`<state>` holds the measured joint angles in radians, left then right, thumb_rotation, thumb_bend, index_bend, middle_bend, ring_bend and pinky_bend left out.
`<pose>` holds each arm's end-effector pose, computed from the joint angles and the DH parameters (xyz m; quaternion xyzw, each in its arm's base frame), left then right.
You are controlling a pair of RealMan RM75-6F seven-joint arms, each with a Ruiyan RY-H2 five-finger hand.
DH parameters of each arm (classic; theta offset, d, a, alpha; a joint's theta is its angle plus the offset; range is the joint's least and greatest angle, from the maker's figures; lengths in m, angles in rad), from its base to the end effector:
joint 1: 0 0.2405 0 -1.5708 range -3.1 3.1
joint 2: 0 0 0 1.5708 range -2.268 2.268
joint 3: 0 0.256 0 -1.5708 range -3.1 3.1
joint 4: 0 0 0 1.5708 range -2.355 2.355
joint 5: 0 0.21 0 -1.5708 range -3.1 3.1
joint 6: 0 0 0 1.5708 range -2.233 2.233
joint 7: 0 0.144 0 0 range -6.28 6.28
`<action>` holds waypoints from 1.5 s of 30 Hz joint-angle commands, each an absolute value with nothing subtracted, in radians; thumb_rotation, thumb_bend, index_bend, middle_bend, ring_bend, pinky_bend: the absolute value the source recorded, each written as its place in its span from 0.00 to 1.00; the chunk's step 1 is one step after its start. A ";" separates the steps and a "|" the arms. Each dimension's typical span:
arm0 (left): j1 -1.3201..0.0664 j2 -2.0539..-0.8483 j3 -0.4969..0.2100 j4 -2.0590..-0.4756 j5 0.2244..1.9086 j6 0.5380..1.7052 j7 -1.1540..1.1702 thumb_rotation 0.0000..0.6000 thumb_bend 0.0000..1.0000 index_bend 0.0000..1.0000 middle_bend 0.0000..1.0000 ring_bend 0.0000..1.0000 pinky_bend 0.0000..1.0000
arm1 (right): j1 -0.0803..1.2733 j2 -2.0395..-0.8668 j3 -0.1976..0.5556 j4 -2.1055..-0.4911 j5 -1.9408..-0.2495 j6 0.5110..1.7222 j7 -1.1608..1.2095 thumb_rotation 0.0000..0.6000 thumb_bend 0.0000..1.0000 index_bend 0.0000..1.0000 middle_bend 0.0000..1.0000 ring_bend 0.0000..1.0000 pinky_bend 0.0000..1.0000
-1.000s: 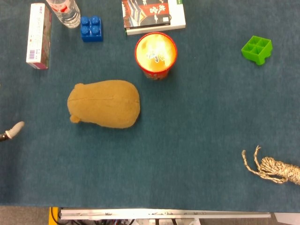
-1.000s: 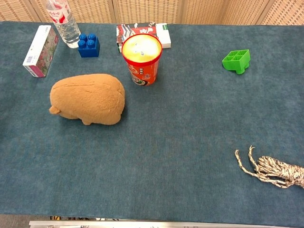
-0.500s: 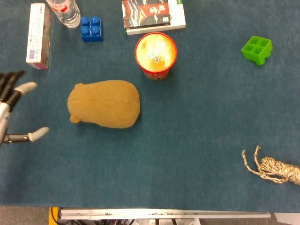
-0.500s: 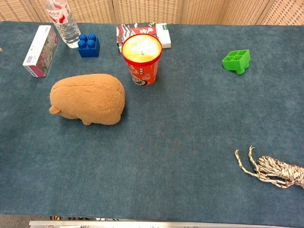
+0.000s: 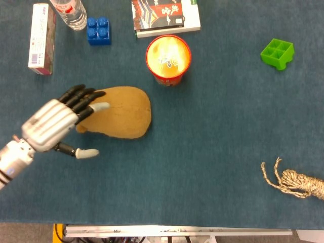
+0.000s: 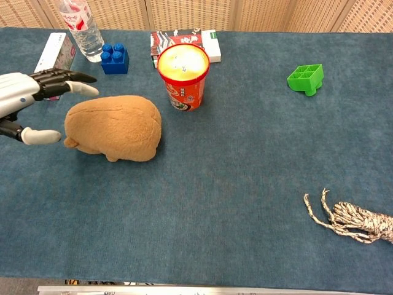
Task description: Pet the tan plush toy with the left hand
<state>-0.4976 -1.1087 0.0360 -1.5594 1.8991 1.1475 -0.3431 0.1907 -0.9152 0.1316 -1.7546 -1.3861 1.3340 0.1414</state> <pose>-0.2231 0.2515 0.0919 -0.8003 -0.3508 -0.4044 0.2700 -0.2865 -0.2269 0.2071 0.5774 -0.4241 0.4140 0.5615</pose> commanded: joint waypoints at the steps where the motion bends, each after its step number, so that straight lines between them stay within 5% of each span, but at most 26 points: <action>1: -0.550 -1.139 0.040 -1.536 1.910 1.099 -0.354 0.00 0.00 0.11 0.05 0.04 0.00 | 0.189 -0.914 0.130 -1.756 -1.383 1.332 0.140 1.00 0.00 0.00 0.08 0.00 0.00; 29: -0.795 -1.384 0.036 -1.356 1.825 0.896 -0.260 0.00 0.00 0.10 0.02 0.02 0.00 | 0.185 -0.930 0.127 -1.714 -1.338 1.297 0.154 1.00 0.00 0.00 0.08 0.00 0.00; 45: -0.803 -1.382 0.096 -1.357 1.804 0.897 -0.128 0.00 0.00 0.10 0.03 0.02 0.00 | 0.181 -0.931 0.127 -1.710 -1.336 1.293 0.158 1.00 0.00 0.00 0.08 0.00 0.00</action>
<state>-0.8077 -1.3906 0.0888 -1.3522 1.8076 0.8910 -0.1405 0.1814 -0.9308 0.1274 -1.7103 -1.3361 1.2930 0.1584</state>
